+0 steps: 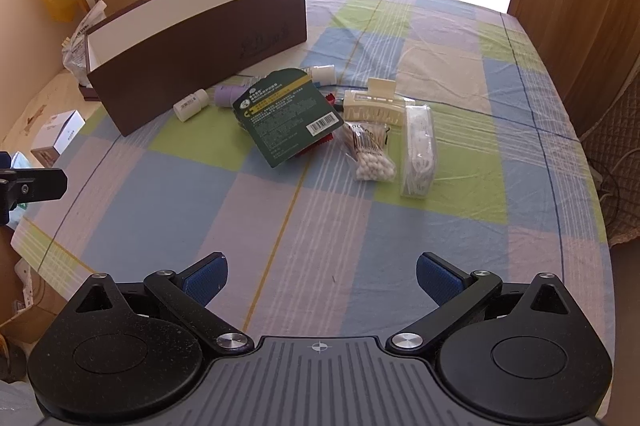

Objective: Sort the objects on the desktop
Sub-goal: 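Move both tools toward the items lying beside the brown box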

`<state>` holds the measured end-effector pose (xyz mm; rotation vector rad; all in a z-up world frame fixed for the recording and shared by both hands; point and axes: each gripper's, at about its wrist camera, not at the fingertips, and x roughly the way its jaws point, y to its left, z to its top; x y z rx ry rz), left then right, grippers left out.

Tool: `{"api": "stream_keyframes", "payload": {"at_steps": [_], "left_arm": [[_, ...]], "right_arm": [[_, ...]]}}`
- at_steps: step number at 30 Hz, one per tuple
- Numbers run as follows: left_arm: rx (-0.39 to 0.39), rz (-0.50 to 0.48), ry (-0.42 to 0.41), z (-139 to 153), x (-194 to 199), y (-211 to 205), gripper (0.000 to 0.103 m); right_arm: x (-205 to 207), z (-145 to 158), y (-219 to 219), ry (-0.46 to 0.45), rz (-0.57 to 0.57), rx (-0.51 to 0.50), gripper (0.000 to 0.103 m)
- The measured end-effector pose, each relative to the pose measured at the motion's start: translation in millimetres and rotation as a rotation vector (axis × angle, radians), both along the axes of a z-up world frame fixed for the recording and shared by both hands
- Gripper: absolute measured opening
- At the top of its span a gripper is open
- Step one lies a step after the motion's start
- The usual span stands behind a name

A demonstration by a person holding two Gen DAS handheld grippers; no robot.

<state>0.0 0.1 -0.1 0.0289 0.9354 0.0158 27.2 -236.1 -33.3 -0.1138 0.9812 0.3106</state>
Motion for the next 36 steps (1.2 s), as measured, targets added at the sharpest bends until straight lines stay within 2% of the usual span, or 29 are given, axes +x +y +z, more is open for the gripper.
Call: {"api": "stream_keyframes", "payload": {"at_steps": [36], "left_arm": [[0.019, 0.046, -0.006, 4, 1, 2, 0.102]], "right_arm": [[12, 5, 2, -0.009, 0.011, 0.007, 0.103]]}}
